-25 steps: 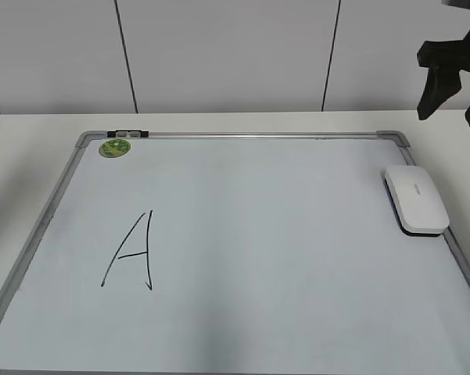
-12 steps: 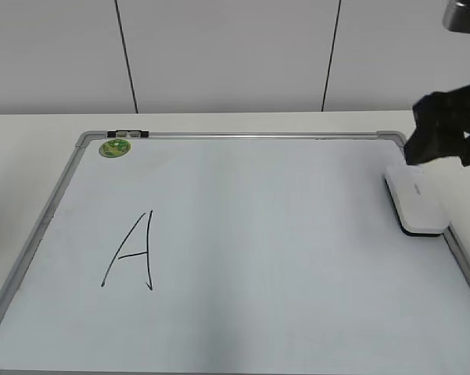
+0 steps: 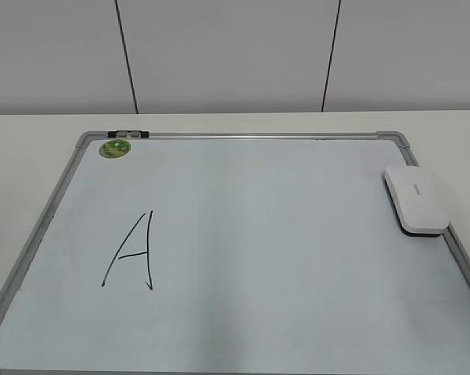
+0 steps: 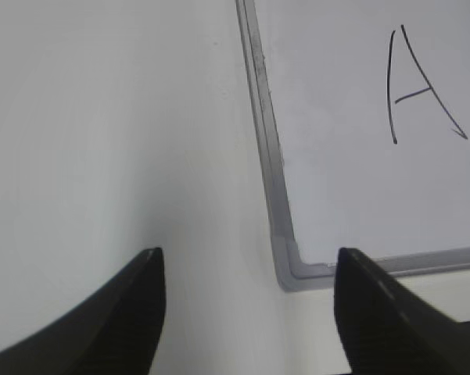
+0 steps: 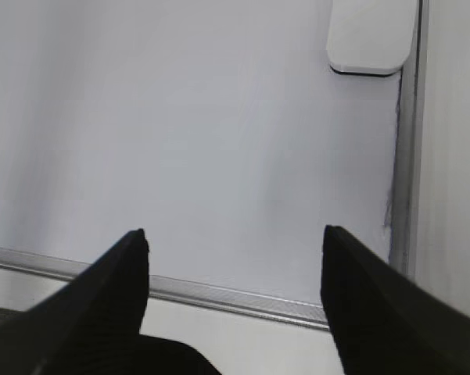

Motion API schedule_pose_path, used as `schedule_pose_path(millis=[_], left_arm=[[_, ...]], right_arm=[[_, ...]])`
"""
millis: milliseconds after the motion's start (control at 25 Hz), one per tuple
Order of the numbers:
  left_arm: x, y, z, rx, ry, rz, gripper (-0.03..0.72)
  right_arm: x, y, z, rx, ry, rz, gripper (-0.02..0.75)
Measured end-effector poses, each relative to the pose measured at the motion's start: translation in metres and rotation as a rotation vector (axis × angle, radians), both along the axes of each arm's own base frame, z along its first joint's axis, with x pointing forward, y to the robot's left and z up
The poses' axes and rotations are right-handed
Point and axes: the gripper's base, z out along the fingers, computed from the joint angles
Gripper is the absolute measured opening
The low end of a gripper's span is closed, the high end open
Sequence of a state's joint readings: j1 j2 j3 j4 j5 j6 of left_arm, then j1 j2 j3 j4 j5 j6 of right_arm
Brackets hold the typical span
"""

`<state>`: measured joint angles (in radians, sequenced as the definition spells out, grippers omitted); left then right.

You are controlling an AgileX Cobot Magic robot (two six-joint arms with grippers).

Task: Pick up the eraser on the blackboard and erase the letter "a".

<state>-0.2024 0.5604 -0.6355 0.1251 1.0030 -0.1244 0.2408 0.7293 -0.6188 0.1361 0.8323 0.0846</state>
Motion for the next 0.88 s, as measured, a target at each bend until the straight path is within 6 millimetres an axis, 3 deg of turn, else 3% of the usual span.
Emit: schedule_pose_path(millis=[240,400,640,880], left_arm=[[-0.044,0.009,-0.009,-0.024,-0.038,0.015,0.494],[-0.059,0.013,-0.010,-0.033,-0.076,0.026,0.494],[-0.062,0.014,-0.018,-0.028,-0.071,0.030,0.494],[-0.058,0.013,-0.024,-0.030,-0.087,0.024,0.487]], right_arm=[[-0.068,-0.018,0.002,0.005,-0.143,0.011,0.510],[-0.101,-0.033,-0.007,-0.049,-0.201,-0.035,0.510],[-0.122,-0.047,-0.014,-0.095,-0.309,-0.096,0.510],[-0.122,-0.047,-0.014,-0.097,-0.313,-0.098,0.510]])
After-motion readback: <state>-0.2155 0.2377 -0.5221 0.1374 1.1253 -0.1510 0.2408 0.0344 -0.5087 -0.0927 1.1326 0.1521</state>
